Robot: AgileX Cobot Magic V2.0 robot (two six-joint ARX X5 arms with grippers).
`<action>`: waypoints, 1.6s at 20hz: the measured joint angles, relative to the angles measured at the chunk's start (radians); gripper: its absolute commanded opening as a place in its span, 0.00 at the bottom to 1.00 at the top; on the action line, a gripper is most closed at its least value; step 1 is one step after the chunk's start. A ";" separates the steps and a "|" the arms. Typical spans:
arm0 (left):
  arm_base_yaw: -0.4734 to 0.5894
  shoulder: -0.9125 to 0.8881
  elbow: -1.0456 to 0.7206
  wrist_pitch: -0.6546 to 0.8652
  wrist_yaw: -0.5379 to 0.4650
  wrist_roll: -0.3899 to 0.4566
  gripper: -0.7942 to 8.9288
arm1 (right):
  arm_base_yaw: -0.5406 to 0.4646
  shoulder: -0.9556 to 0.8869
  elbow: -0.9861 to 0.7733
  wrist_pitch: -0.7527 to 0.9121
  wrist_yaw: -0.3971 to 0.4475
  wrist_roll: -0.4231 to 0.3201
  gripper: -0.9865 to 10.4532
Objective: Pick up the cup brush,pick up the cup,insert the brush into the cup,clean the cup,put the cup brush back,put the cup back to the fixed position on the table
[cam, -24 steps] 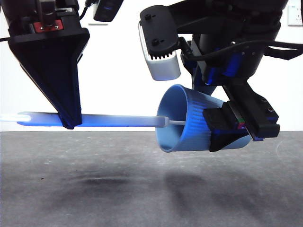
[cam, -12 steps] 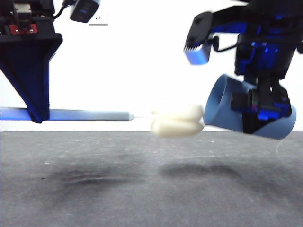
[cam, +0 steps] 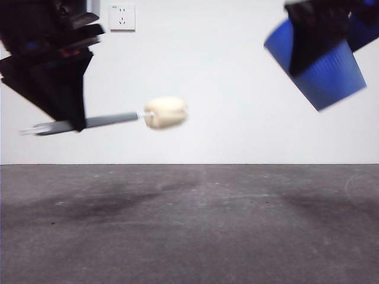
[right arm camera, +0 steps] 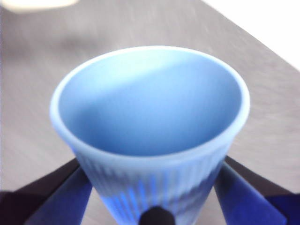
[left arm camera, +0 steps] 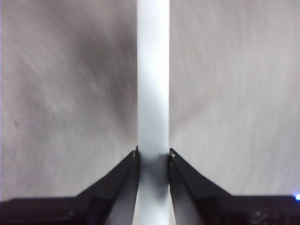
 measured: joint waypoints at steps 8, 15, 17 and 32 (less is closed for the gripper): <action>0.058 0.097 0.000 0.187 -0.006 -0.240 0.07 | 0.000 -0.099 0.000 0.015 -0.077 0.174 0.07; 0.042 0.303 0.000 0.283 -0.027 -0.289 0.07 | 0.000 -0.103 0.000 0.031 -0.104 0.183 0.07; 0.040 0.342 0.000 0.298 -0.030 -0.292 0.07 | 0.000 -0.103 0.000 0.031 -0.103 0.183 0.07; 0.024 0.409 0.001 0.304 -0.002 -0.318 0.48 | 0.000 -0.053 0.000 0.095 -0.153 0.211 0.07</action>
